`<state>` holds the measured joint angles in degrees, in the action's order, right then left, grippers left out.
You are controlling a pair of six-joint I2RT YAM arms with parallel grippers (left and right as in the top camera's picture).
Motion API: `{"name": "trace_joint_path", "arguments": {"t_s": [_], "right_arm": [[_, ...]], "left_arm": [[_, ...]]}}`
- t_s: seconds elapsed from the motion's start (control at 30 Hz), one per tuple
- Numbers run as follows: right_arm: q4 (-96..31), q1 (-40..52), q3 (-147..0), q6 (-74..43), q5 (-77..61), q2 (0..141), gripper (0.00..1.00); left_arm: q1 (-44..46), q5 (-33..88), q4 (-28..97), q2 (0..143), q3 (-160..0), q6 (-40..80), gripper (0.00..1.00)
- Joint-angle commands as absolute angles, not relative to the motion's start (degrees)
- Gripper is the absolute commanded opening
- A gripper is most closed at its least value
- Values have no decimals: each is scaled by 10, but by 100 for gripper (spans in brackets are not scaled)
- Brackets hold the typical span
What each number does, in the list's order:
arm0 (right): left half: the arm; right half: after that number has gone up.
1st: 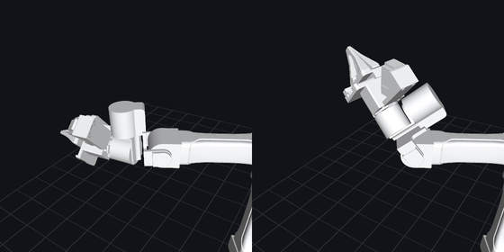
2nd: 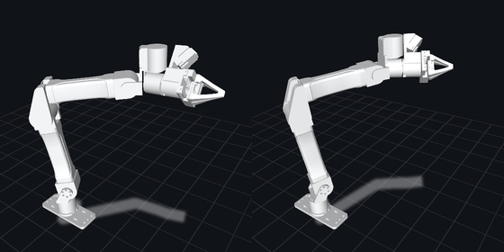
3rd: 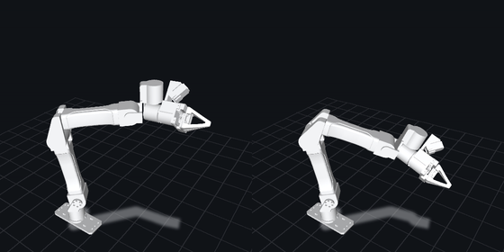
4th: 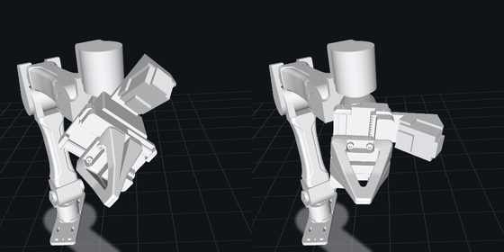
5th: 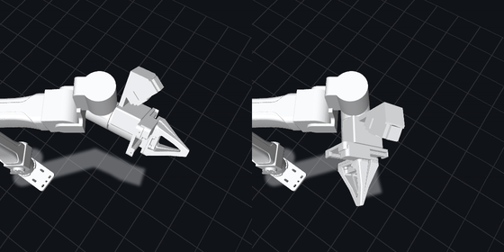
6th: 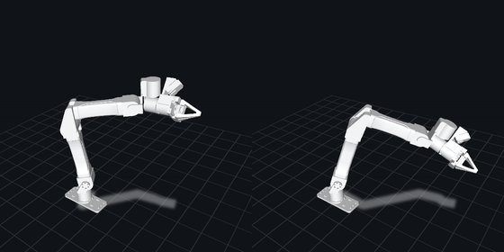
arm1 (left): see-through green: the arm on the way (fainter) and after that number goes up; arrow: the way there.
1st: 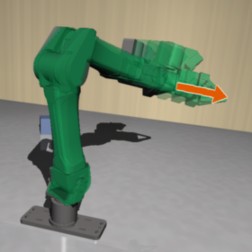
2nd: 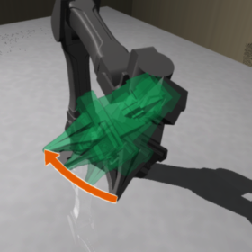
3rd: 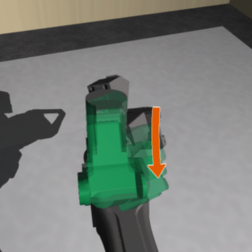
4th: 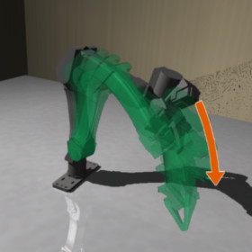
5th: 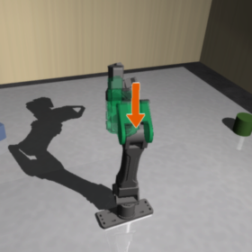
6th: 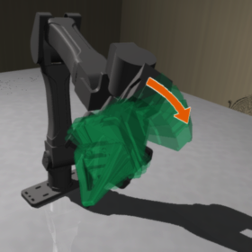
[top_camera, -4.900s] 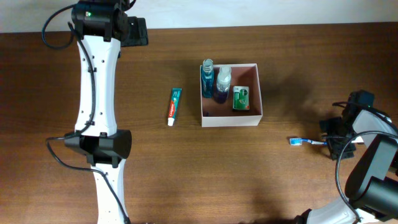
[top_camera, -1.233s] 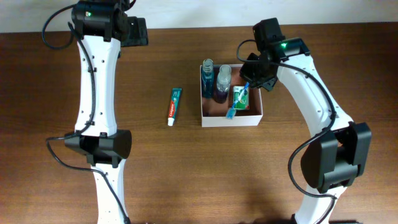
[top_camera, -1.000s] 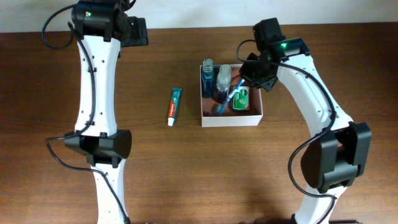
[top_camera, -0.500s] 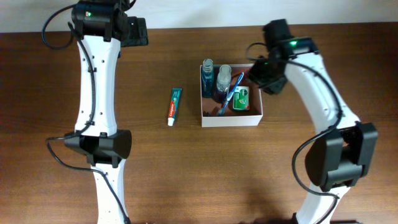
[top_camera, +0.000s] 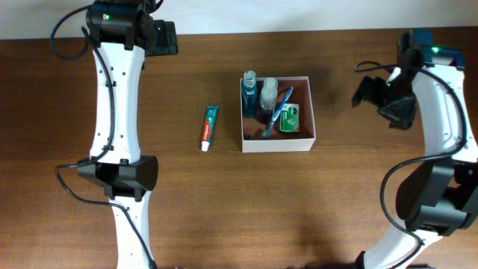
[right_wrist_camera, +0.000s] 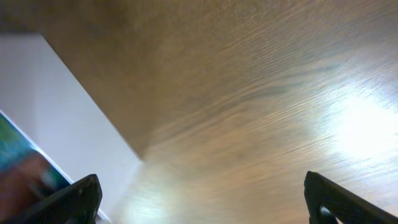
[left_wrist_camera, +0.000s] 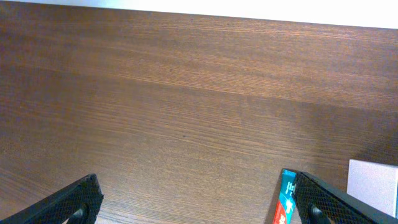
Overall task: Pack container
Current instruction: 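Lower the toothbrush into the box, release, and raise the right gripper, then park the right gripper at the right side of the table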
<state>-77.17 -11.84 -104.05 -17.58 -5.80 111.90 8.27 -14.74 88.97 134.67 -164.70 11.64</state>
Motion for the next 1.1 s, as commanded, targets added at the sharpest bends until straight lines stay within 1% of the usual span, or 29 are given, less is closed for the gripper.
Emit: {"name": "trace_joint_path", "arguments": {"t_s": [0.0,0.27,0.53,1.07], "right_arm": [[-783,-133,-1048,-14,-34,1101,98],[-791,-170,-1046,-6,68,1101,99],[-788,-204,-1046,-6,72,1101,99],[-788,-203,-1046,-6,71,1101,99]], "left_arm": [[81,-143,890,1340,-1654,122,99],[81,-143,890,1340,-1654,122,99],[81,-143,890,1340,-1654,122,99],[81,-143,890,1340,-1654,122,99]]}}
